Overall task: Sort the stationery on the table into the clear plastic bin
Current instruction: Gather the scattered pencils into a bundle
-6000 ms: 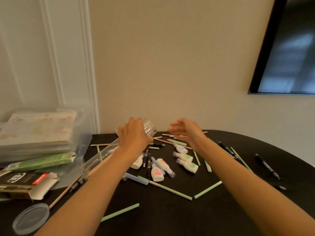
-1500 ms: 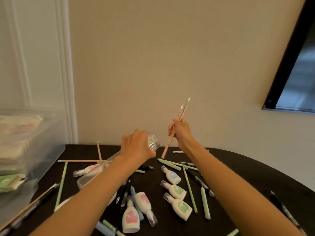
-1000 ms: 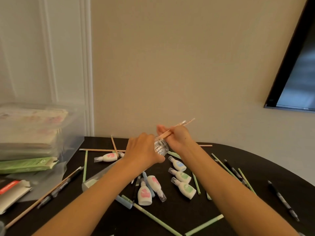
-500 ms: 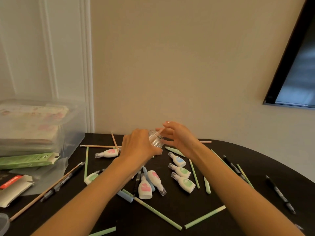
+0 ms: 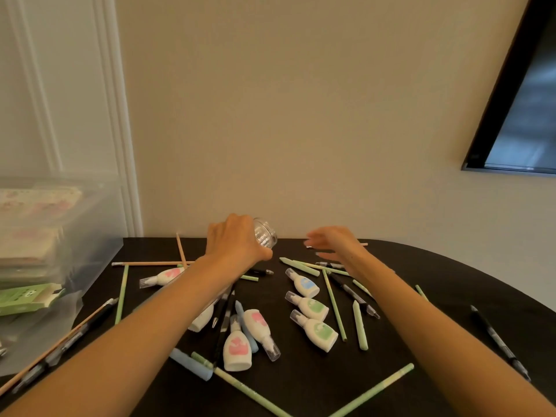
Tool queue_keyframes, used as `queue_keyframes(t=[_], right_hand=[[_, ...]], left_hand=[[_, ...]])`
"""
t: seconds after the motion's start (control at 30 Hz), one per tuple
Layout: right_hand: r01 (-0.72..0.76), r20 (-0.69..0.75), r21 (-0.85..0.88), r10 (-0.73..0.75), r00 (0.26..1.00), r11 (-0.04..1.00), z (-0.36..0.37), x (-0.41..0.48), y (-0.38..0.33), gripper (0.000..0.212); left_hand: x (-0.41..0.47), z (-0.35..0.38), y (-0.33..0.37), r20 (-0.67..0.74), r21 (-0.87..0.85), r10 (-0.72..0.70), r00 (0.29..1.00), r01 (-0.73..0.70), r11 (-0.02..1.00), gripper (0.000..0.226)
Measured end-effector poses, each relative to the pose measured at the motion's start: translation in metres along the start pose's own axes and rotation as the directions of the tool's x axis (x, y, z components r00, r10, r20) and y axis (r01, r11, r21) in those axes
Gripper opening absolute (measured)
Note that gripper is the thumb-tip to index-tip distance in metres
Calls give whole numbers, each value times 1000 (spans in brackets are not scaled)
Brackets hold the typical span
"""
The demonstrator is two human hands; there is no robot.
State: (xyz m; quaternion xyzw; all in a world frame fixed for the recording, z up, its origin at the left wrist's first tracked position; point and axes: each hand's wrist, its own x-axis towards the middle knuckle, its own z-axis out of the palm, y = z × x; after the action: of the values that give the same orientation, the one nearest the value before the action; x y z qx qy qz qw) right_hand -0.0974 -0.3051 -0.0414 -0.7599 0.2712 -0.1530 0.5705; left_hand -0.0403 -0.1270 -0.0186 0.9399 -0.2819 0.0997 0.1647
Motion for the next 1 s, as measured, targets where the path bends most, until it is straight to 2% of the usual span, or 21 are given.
queue_keyframes(t=[0.07, 0.13, 0.27, 0.37, 0.47, 0.57, 0.63, 0.7, 0.87, 1.0], right_hand=[[-38, -131, -193, 12, 991, 980, -16, 32, 20, 25], [-19, -172, -487, -74, 982, 873, -28, 60, 38, 26], [45, -38, -837, -141, 989, 546, -35, 105, 61, 43], [125, 89, -957, -147, 985, 261, -32, 136, 68, 50], [136, 138, -990, -90, 986, -27, -28, 152, 68, 36], [170, 192, -966, -100, 976, -196, -28, 157, 70, 29], [215, 249, -948, -126, 960, -236, -29, 157, 72, 29], [240, 276, -946, -153, 949, -217, -28, 152, 70, 33], [367, 352, -930, -371, 859, -33, 6, 119, 39, 30], [450, 367, -883, -402, 838, 132, 63, 89, 13, 23]], left_hand=[[17, 9, 2, 15, 25, -3, 1000, 3, 1000, 58], [36, 19, 4, 23, 49, 2, 1000, -3, 999, 60], [71, 40, 11, 47, 98, 22, 999, -26, 995, 60], [92, 53, 13, 64, 119, 29, 998, -37, 992, 61], [106, 64, 15, 77, 130, 36, 996, -46, 990, 62], [111, 72, 15, 82, 135, 35, 996, -46, 990, 63], [109, 74, 16, 82, 136, 32, 996, -43, 990, 61], [104, 71, 13, 78, 127, 27, 997, -37, 991, 60], [85, 45, -6, 42, 88, 24, 999, -28, 996, 59], [70, 20, -41, 25, 88, -57, 998, 55, 995, 56]])
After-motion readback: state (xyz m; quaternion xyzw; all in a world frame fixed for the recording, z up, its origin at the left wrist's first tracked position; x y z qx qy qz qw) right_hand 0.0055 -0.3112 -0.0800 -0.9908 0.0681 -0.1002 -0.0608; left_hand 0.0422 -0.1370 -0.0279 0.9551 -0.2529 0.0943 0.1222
